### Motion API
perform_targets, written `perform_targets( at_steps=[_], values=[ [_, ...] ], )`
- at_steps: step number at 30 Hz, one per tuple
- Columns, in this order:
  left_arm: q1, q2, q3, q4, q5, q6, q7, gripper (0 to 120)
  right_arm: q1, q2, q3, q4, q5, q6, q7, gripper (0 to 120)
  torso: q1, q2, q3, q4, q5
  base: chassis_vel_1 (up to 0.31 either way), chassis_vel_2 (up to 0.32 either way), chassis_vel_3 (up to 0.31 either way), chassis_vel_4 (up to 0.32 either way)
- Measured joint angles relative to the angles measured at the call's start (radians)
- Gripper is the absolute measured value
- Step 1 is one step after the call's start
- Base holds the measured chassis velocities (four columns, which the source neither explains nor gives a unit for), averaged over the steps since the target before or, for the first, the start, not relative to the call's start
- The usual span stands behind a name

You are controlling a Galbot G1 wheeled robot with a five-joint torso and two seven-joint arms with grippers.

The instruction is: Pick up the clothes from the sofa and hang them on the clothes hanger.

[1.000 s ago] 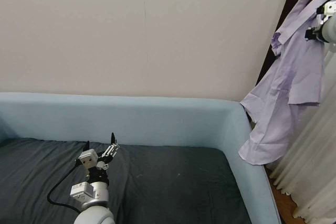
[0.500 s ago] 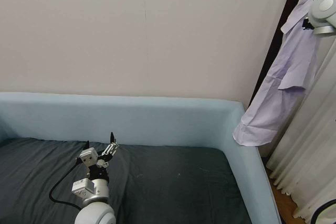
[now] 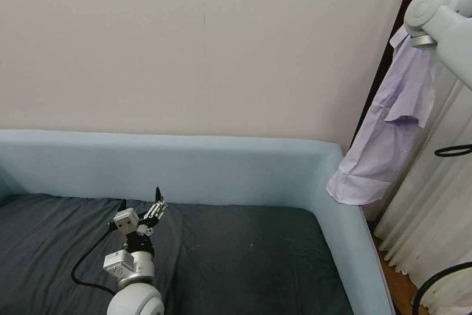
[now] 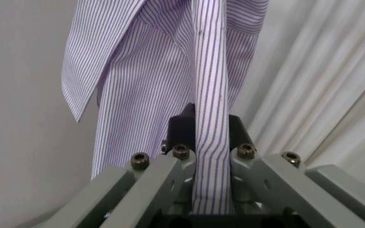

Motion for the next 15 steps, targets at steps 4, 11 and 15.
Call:
perform_targets(
  at_steps=[4,11,15],
  values=[
    [0.005,0.005,-0.008,-0.002,-0.004,0.0,-0.004,100,-0.012,0.025,0.026,-0.048,-0.02,0.001,-0.005,2,0.0,0.0,0.0,-0.0005,0.0001,0.0,0.0,0.0,0.0],
    [0.027,0.013,-0.027,-0.014,-0.007,-0.002,-0.01,100,-0.041,0.054,0.076,-0.102,-0.054,0.001,-0.017,2,0.0,0.0,0.0,-0.0004,0.0003,0.0,0.0,0.0,0.0],
    [0.031,0.019,-0.034,-0.014,-0.01,-0.003,-0.014,100,-0.044,0.068,0.089,-0.131,-0.075,0.004,-0.032,2,0.0,0.0,0.0,-0.0002,0.0003,0.0,0.0,0.0,0.0]
  ],
)
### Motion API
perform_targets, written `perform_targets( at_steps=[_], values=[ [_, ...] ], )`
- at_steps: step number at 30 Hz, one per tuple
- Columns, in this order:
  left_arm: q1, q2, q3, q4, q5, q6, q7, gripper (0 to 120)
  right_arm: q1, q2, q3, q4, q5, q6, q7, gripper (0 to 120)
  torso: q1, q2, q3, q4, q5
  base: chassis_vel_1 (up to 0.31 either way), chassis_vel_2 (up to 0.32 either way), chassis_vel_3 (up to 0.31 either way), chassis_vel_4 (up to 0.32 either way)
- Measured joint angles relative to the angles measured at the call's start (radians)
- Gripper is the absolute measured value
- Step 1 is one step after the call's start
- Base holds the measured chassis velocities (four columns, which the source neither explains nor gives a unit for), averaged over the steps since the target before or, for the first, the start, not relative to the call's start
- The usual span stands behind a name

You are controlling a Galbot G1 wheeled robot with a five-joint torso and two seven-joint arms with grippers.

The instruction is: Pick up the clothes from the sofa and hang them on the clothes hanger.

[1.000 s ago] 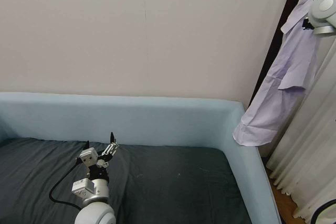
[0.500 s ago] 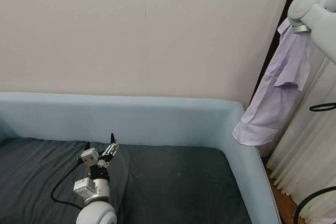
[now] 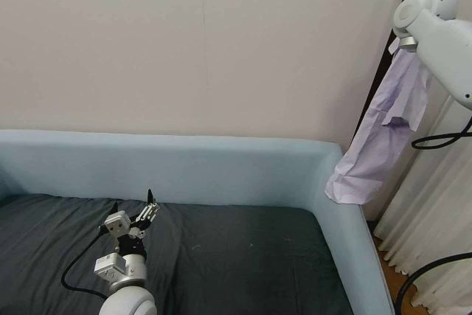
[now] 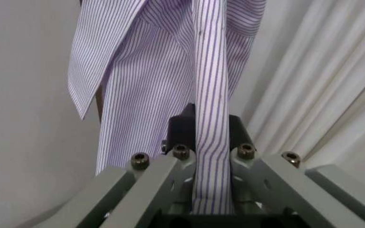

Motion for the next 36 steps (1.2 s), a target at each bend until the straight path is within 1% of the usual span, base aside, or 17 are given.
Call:
perform_targets(
  at_steps=[6,10,12,13,14,17,19,20,22,23,24,25,28,29,32,33,36],
  values=[
    [-0.004,0.006,-0.005,0.001,-0.009,0.0,-0.001,100,-0.003,0.001,0.011,-0.008,-0.017,0.001,-0.022,2,0.0,0.0,0.0,-0.0001,0.0,0.0,0.0,0.0,0.0],
    [-0.007,0.003,0.0,0.003,-0.009,0.0,-0.002,100,-0.01,-0.018,0.023,0.03,-0.03,0.007,-0.025,12,0.0,0.0,0.0,0.0,-0.0002,0.0,0.0,0.0,0.0],
    [-0.006,0.0,0.005,0.004,-0.007,0.0,-0.001,100,-0.028,-0.052,0.033,0.103,-0.035,0.017,-0.021,22,0.0,0.0,0.0,0.0,-0.0002,0.0,0.0,0.0,0.0],
    [-0.005,-0.002,0.007,0.004,-0.005,-0.001,-0.001,100,-0.041,-0.076,0.039,0.151,-0.03,0.019,-0.017,25,0.0,0.0,0.0,0.0001,-0.0001,0.0,0.0,0.0,0.0],
    [-0.005,-0.002,0.007,0.004,-0.005,-0.001,-0.001,100,-0.041,-0.076,0.039,0.151,-0.03,0.019,-0.017,25,0.0,0.0,0.0,0.0001,-0.0001,0.0,0.0,0.0,0.0],
    [-0.002,-0.007,0.013,0.009,0.002,-0.002,0.0,100,-0.097,-0.163,0.068,0.347,-0.011,0.049,-0.019,39,0.0,0.0,0.0,-0.0007,0.0004,0.0,0.0,0.0,0.0],
    [-0.001,-0.012,0.018,0.013,0.009,-0.003,0.0,100,-0.126,-0.203,0.097,0.444,-0.006,0.088,-0.036,47,0.0,0.0,0.0,-0.0003,0.0003,0.0,0.0,0.0,0.0],
    [-0.001,-0.012,0.018,0.013,0.009,-0.003,0.0,100,-0.126,-0.203,0.097,0.444,-0.006,0.088,-0.036,47,0.0,0.0,0.0,-0.0003,0.0003,0.0,0.0,0.0,0.0],
    [0.002,-0.019,0.025,0.016,0.018,-0.005,0.0,100,-0.19,-0.273,0.147,0.604,-0.006,0.199,-0.124,57,0.0,0.0,0.0,-0.0001,-0.0003,0.0,0.0,0.0,0.0],
    [0.004,-0.023,0.026,0.017,0.02,-0.009,0.0,100,-0.238,-0.31,0.186,0.682,-0.006,0.26,-0.21,64,0.0,0.0,0.0,0.0001,-0.0002,0.0,0.0,0.0,0.0],
    [0.004,-0.023,0.026,0.017,0.02,-0.009,0.0,100,-0.238,-0.31,0.186,0.682,-0.006,0.26,-0.21,64,0.0,0.0,0.0,0.0001,-0.0002,0.0,0.0,0.0,0.0],
    [0.005,-0.027,0.026,0.017,0.02,-0.015,0.001,100,-0.287,-0.339,0.223,0.746,-0.006,0.305,-0.291,67,0.0,0.0,0.0,-0.0003,0.0003,0.0,0.0,0.0,0.0],
    [0.012,-0.038,0.017,0.011,0.015,-0.032,0.019,100,-0.405,-0.387,0.303,0.853,-0.032,0.402,-0.431,81,0.0,0.0,0.0,-0.0001,-0.0001,0.0,0.0,0.0,0.0],
    [0.012,-0.038,0.017,0.011,0.015,-0.032,0.019,100,-0.405,-0.387,0.303,0.853,-0.032,0.402,-0.431,81,0.0,0.0,0.0,-0.0001,-0.0001,0.0,0.0,0.0,0.0],
    [0.035,-0.051,0.007,-0.024,0.01,-0.068,0.091,100,-0.654,-0.438,0.439,0.962,-0.158,0.507,-0.597,94,0.0,0.0,0.0,0.0,0.0002,0.0,0.0,0.0,0.0],
    [0.035,-0.051,0.007,-0.024,0.01,-0.068,0.091,100,-0.654,-0.438,0.439,0.962,-0.158,0.507,-0.597,94,0.0,0.0,0.0,0.0,0.0002,0.0,0.0,0.0,0.0],
    [0.071,-0.069,0.006,-0.056,0.04,-0.131,0.191,100,-0.951,-0.454,0.579,1.069,-0.325,0.602,-0.719,100,0.0,0.0,0.0,0.0,0.0003,0.0,0.0,0.0,0.0]
  ],
)
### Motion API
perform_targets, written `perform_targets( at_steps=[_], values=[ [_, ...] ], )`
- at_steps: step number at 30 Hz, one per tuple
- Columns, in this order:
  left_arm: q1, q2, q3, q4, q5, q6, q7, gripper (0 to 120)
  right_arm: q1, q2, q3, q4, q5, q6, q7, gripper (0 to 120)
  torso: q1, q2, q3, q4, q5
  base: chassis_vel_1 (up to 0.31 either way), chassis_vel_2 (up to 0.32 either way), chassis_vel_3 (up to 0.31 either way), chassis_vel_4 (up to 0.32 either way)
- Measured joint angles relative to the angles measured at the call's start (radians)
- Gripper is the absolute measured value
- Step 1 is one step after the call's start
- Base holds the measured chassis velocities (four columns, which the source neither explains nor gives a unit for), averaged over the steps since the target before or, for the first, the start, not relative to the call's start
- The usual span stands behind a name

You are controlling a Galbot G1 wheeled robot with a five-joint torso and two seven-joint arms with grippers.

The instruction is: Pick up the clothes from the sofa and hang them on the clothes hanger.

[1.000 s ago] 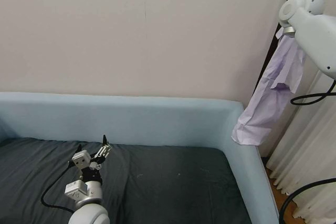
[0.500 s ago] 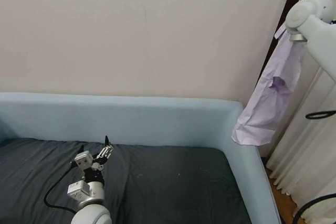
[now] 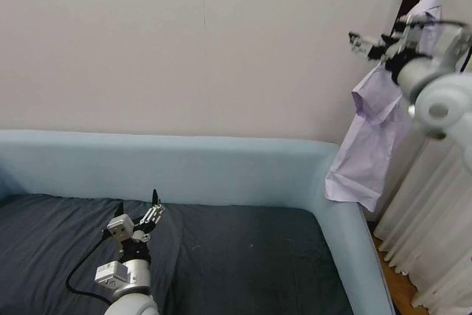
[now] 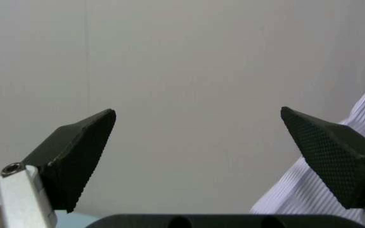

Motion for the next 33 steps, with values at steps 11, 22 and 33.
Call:
perform_targets(
  at_steps=[11,22,33],
  values=[
    [0.126,-0.079,-0.032,-0.013,0.216,-0.131,0.047,100,-0.668,0.208,0.401,0.221,-0.49,0.0,-0.093,100,0.0,0.0,0.0,0.001,0.0003,0.0,0.0,0.0,0.0],
    [0.195,-0.127,0.037,0.052,0.264,-0.163,0.078,100,-1.275,0.621,0.692,0.278,-0.897,0.229,-0.216,100,0.0,0.0,0.0,-0.0003,-0.0002,0.0,0.0,0.0,0.0],
    [0.279,-0.149,0.036,0.012,0.247,-0.143,0.042,100,-1.415,0.737,0.654,0.277,-1.003,0.308,-0.117,100,0.0,0.0,0.0,0.0,-0.0004,0.0,0.0,0.0,0.0]
  ],
)
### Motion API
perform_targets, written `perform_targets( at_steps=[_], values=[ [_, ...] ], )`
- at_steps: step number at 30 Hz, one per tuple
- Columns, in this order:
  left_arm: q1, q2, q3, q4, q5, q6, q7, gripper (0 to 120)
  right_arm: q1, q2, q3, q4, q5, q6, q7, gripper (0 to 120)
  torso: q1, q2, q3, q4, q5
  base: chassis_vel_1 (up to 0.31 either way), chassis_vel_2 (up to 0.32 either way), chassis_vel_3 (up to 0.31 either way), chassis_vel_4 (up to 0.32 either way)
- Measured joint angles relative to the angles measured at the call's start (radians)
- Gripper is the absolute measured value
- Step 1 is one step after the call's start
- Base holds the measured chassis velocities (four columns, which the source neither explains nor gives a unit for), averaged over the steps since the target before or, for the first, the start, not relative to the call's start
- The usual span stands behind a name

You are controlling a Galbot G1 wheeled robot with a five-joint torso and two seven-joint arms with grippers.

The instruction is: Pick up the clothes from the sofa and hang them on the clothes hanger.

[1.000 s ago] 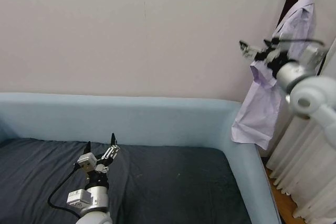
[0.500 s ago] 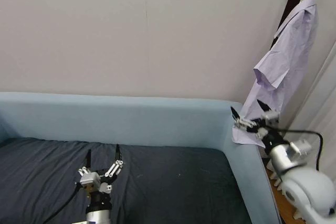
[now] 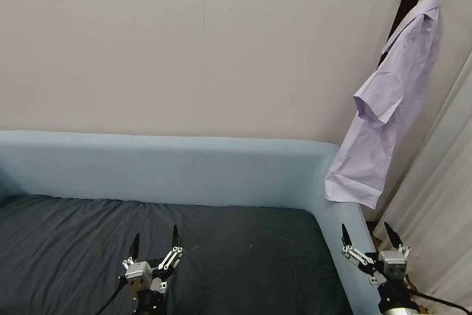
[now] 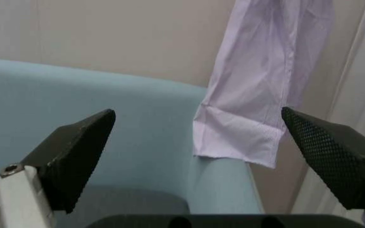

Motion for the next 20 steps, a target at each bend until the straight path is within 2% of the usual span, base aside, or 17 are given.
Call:
perform_targets(
  at_steps=[20],
  values=[
    [0.012,-0.006,0.0,-0.007,-0.011,-0.006,0.012,100,0.008,-0.002,-0.01,0.006,0.009,-0.028,-0.003,100,0.0,0.0,0.0,-0.0001,0.0001,0.0,0.0,0.0,0.0]
  ],
)
